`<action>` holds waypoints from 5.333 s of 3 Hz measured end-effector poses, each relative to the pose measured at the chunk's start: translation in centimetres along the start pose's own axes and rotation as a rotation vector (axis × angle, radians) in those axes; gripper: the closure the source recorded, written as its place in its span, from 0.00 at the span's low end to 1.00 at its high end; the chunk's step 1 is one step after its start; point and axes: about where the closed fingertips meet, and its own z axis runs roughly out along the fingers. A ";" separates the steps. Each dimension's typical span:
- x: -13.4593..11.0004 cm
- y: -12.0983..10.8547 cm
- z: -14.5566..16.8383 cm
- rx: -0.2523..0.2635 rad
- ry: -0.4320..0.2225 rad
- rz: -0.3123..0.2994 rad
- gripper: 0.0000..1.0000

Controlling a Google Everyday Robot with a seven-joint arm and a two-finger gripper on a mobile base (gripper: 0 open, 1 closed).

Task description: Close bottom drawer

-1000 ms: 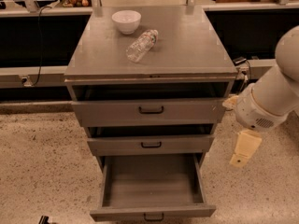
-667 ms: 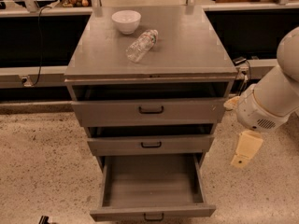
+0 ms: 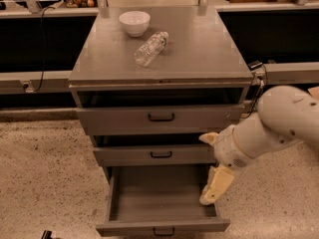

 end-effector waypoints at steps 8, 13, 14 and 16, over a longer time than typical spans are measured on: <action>5.1 0.2 28.6 0.100 -0.510 -0.046 0.00; 17.7 -0.2 40.9 0.145 -0.512 -0.025 0.41; 20.7 0.3 42.2 0.123 -0.422 -0.019 0.64; 24.0 0.9 42.1 0.117 -0.354 0.005 1.00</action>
Offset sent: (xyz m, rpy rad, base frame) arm 0.0111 0.0292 -0.0367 0.1194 0.0478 0.0611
